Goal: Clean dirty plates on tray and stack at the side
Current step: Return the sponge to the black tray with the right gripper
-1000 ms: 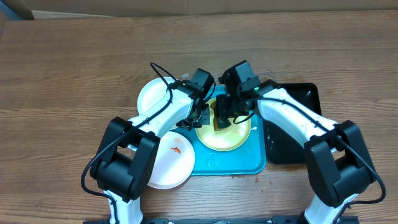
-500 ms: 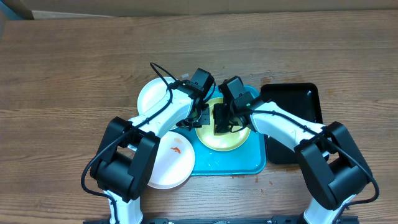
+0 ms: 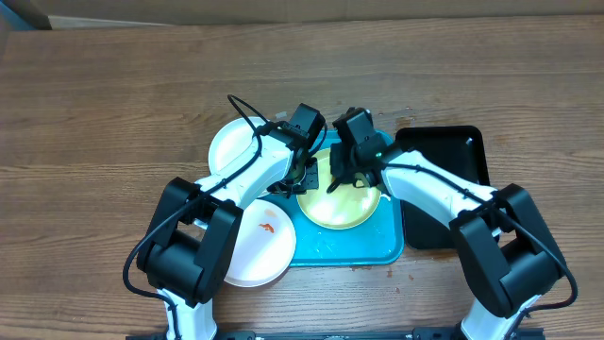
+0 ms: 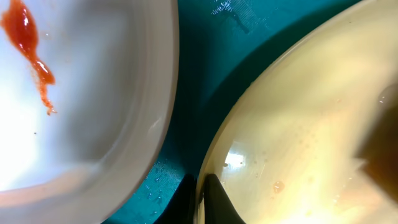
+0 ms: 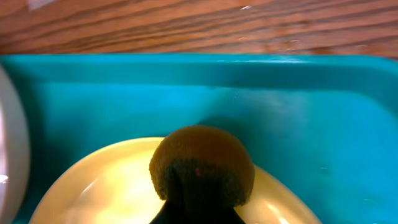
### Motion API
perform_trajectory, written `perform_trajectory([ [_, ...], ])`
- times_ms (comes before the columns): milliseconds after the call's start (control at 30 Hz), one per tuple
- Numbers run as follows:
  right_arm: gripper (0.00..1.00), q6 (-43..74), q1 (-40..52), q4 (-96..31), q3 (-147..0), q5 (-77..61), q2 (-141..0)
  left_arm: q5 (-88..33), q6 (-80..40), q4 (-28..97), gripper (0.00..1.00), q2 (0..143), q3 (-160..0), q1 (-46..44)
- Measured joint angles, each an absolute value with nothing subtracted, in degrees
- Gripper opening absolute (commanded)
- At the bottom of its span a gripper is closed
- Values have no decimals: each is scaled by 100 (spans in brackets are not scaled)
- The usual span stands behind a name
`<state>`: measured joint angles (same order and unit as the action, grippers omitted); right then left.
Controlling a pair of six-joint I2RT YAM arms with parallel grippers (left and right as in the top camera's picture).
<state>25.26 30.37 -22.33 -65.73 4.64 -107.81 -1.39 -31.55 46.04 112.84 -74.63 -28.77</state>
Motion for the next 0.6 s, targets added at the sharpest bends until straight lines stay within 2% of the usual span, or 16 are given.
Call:
perform_trajectory([
  [267, 4, 2530, 2593, -3306, -6869, 274, -10289, -130, -3157, 4606, 8, 11284, -7463, -2877],
  [433, 4, 2521, 1874, -4309, -6954, 237, -9561, -123, -3162, 4604, 14, 11284, -7461, -2877],
  [600, 4, 2405, 1061, -4818, -6877, 237, -9478, -106, -3159, 4619, 15, 11290, -7461, -2877],
])
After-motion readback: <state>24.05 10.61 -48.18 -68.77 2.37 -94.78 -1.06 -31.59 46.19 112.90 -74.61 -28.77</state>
